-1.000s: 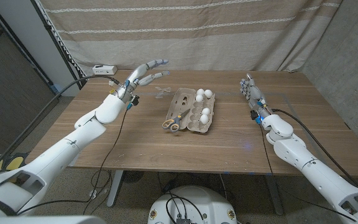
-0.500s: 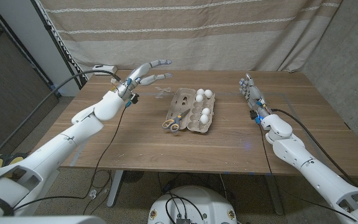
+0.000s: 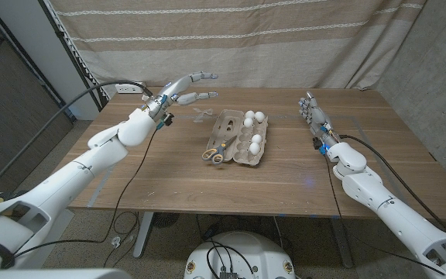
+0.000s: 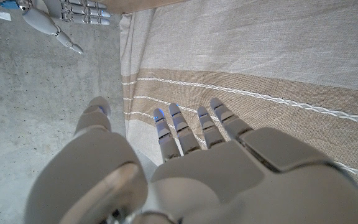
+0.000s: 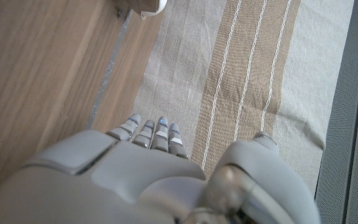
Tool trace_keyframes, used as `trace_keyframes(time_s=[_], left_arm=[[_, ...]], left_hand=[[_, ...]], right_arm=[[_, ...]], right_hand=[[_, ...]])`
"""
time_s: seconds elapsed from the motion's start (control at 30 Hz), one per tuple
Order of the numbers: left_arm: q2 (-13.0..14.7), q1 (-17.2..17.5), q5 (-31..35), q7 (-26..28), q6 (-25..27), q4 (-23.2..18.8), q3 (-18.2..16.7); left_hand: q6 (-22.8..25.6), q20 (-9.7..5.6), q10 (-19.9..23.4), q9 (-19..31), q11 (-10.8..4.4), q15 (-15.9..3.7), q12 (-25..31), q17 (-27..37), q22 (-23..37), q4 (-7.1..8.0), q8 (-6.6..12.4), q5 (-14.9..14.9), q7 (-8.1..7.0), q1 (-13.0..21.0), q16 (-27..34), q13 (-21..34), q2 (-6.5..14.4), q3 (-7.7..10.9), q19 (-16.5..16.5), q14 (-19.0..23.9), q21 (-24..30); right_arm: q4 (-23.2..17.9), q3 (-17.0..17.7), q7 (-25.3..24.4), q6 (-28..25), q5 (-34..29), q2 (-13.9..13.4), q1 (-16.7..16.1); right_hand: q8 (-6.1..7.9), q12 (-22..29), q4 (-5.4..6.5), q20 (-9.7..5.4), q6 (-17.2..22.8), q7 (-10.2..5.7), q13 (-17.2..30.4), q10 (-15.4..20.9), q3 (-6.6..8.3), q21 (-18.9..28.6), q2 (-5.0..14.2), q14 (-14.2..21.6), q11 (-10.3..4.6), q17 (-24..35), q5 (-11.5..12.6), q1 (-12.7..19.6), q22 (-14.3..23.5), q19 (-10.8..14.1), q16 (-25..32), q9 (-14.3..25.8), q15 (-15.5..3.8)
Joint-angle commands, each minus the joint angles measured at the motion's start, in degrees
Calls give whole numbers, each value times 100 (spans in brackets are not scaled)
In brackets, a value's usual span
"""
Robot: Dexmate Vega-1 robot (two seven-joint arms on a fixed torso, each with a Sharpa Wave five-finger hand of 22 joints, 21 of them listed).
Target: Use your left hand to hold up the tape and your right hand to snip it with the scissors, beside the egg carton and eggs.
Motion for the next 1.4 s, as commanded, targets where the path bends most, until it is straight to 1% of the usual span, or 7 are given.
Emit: trace_keyframes(time_s=[0.03,0.43,0.6,1.07,1.23,1.33,1.4], left_arm=[[97,-221,432,-28,22,-77,158],[191,-178,657,30,120,-238,181],[209,-249,761,46,48,-191,225],[162,-545,1206,223,-34,-25,385],[168,-624,1452,344,-83,-5,467],[158,-674,1500,287,-88,15,537],[148,-760,1644,288,-132,76,618]], left_hand=[[19,-547,-12,24,-16,-988,-23,15,9,-14,21,49,-2,10,-12,14,-36,-19,21,-13,-5],[-11,-577,-27,29,-48,-993,-29,16,10,-10,9,73,-8,16,-13,15,-50,-19,18,-22,-5],[-6,-576,-16,31,-36,-993,-23,16,10,-10,11,80,-9,19,-10,15,-53,-18,20,-17,-4],[48,-600,-48,42,-32,-993,-35,19,13,-1,34,128,-8,36,-44,18,-67,-10,-53,-154,-22],[49,-604,-54,43,-45,-995,-37,19,13,0,33,138,-9,39,-42,18,-70,-9,-55,-163,-21],[46,-610,-46,44,-47,-996,-34,20,13,0,32,144,-10,42,-40,18,-72,-7,-55,-167,-19],[45,-657,-44,46,-37,-997,-32,20,13,1,31,155,-10,48,-37,19,-73,-4,-46,-174,-14]], right_arm=[[-40,40,66,49,20,-61,-49],[-51,31,162,56,-15,-146,-45],[18,39,203,111,-27,-154,-22],[155,51,318,114,17,-156,94],[136,67,318,32,37,-209,97],[92,75,330,-13,49,-254,71],[63,84,320,-23,57,-270,45]], right_hand=[[14,45,-41,16,29,-10,16,18,-17,11,19,-55,-7,21,55,78,12,-54,4,26,-41],[14,45,-42,-45,38,-1,16,19,-14,16,35,-71,-9,21,54,83,12,-61,6,26,-51],[5,30,-47,-73,19,21,15,-21,-9,12,50,-123,60,21,56,93,11,-88,-7,26,1],[-4,17,-49,-76,-4,26,15,-58,-1,5,71,-156,67,20,56,103,11,-124,-9,25,10],[-4,16,-49,-79,-5,25,15,-62,1,7,78,-157,73,20,56,104,11,-126,-6,25,10],[-4,14,-49,-76,-7,23,15,-69,3,7,82,-160,64,20,55,105,11,-128,-5,25,8],[-5,15,-49,-74,-10,24,15,-69,3,7,84,-162,61,20,55,105,11,-131,-4,25,7]])
